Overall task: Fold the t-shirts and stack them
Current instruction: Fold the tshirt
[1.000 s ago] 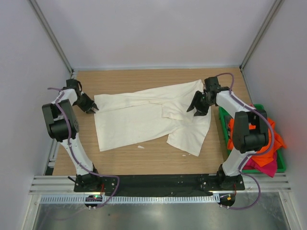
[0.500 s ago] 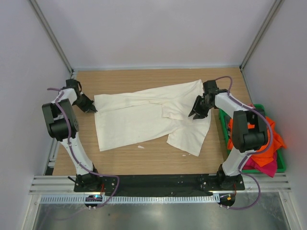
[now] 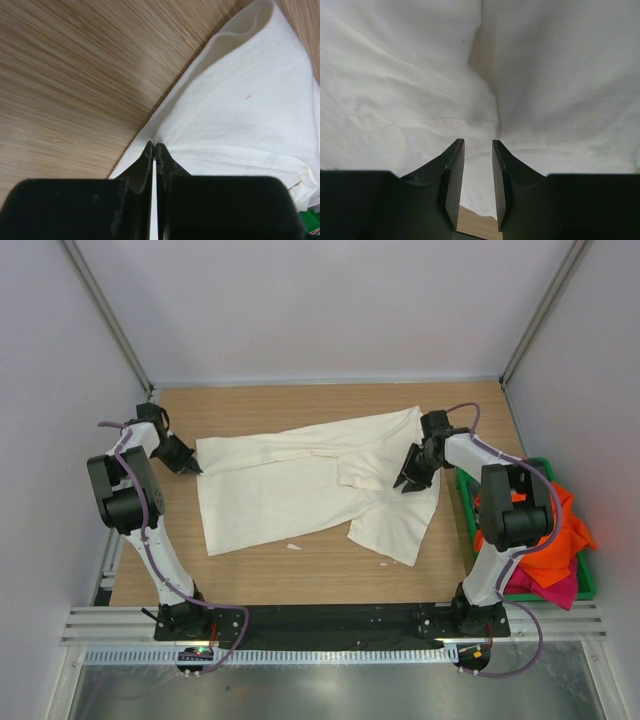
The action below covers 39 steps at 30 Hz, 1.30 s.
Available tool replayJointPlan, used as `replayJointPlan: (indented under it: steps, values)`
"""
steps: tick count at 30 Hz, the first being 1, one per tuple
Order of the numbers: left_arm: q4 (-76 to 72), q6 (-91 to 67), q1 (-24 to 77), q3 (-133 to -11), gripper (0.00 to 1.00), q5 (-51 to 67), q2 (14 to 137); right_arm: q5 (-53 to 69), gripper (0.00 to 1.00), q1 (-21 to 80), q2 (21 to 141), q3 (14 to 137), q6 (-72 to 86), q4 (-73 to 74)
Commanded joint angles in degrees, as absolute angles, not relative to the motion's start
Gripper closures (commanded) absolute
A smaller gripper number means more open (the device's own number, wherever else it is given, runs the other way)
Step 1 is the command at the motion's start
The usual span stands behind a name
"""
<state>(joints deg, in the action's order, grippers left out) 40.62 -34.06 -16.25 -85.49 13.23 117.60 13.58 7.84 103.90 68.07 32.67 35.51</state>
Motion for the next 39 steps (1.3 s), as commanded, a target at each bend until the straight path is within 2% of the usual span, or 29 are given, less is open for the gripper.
replayJointPlan:
  steps: [1, 23, 27, 32, 35, 39]
  values:
    - [41.5, -33.3, -16.5, -87.7, 1.0, 14.1, 116.4, 12.5, 0.65, 8.2, 104.2, 67.9, 33.5, 35.1]
    - [41.8, -32.9, -16.6, -88.2, 1.0, 14.1, 116.1, 13.1, 0.66, 8.1, 106.1, 67.1, 33.8, 32.3]
    - [41.8, -32.9, -16.5, -88.0, 1.0, 14.2, 116.0, 12.7, 0.74, 8.2, 106.2, 68.1, 33.7, 33.4]
    - [41.8, -32.8, -16.6, -88.0, 1.0, 14.1, 115.9, 12.7, 0.76, 8.2, 105.2, 68.5, 33.5, 34.3]
    - [41.9, -32.8, -16.5, -88.0, 1.0, 14.0, 115.8, 12.7, 0.97, 8.1, 105.3, 69.9, 33.5, 35.6]
    - [42.2, -32.6, -16.6, -88.5, 1.0, 13.7, 115.3, 12.7, 0.99, 8.1, 104.6, 74.7, 33.4, 39.5]
